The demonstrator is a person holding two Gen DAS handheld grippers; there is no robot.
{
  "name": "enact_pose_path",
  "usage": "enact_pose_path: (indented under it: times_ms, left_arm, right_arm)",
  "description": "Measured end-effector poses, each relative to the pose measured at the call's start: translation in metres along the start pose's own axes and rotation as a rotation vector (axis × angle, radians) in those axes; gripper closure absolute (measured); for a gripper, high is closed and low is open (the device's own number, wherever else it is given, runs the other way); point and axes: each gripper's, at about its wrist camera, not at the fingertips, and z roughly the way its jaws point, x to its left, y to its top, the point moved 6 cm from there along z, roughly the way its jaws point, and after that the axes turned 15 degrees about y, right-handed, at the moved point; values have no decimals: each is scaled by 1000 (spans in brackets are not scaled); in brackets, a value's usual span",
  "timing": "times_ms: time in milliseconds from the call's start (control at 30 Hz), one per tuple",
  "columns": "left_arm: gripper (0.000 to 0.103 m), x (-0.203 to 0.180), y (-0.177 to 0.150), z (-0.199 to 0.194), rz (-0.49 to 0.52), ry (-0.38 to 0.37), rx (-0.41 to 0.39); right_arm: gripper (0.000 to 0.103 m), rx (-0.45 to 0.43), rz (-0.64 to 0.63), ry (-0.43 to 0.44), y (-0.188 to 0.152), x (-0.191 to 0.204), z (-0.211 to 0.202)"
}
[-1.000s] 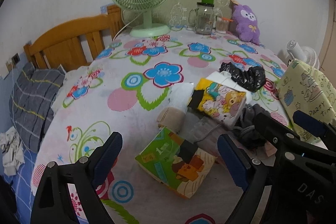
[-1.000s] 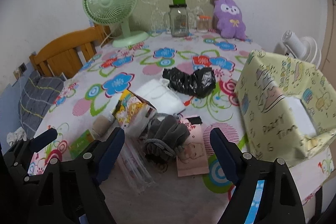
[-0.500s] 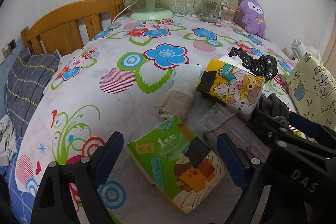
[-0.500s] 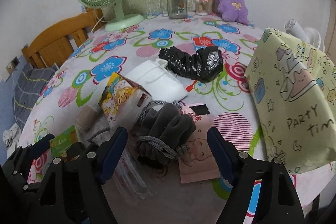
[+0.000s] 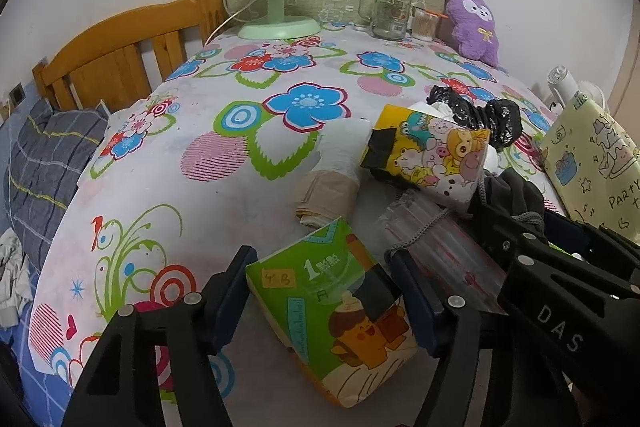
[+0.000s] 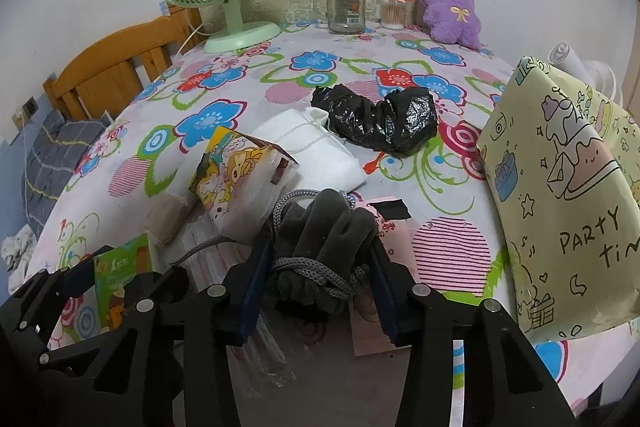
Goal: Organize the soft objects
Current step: 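Close the right tool on the grey glove while the left grips the green tissue pack, then carry the grey glove and green tissue pack over the patterned box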
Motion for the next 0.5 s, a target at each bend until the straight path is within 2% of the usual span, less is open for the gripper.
enact_pose_path:
  times_ms: [500]
  left_arm:
    - [34, -2, 15, -25, 9, 26, -59]
  right_arm:
    - [55, -54, 23, 34, 9, -2, -26]
